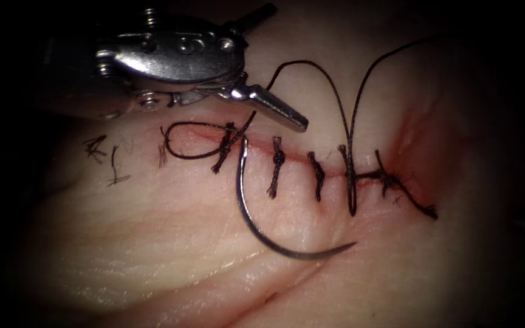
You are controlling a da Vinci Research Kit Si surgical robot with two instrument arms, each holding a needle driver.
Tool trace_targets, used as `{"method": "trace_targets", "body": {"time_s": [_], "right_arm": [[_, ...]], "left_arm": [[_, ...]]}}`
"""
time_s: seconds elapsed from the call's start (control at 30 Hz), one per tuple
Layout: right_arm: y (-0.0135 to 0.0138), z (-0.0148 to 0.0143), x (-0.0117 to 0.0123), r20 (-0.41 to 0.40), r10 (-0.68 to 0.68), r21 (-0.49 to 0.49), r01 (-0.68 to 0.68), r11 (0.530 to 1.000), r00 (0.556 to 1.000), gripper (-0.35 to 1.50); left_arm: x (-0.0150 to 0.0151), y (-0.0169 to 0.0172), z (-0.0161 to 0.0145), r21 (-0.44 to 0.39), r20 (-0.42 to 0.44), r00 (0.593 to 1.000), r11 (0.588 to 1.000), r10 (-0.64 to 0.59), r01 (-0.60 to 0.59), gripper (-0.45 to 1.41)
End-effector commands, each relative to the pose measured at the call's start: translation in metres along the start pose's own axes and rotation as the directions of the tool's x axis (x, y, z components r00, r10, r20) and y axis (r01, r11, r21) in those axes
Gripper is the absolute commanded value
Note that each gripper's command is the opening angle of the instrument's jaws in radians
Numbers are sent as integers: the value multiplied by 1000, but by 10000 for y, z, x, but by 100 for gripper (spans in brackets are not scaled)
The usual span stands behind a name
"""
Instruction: Wound Closure
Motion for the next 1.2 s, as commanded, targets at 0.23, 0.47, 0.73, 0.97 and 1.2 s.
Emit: {"method": "trace_targets", "body": {"time_s": [0.23,0.47,0.73,0.97,1.2], "right_arm": [[-13,17,13,-20,-37,2,38,999,999,111],[-18,17,17,-28,-56,10,56,998,998,111],[-13,11,15,-32,-67,18,68,998,997,108],[-14,12,16,-32,-73,16,73,997,997,108],[-16,15,17,-29,-74,15,74,997,997,108]], "left_arm": [[52,83,26,102,-53,990,987,133,-127,81],[60,119,84,227,94,966,939,243,-258,52],[2,128,115,115,195,926,930,325,-350,61],[-10,120,121,107,193,922,927,335,-360,56],[-25,110,140,112,196,913,917,357,-383,42]]}}
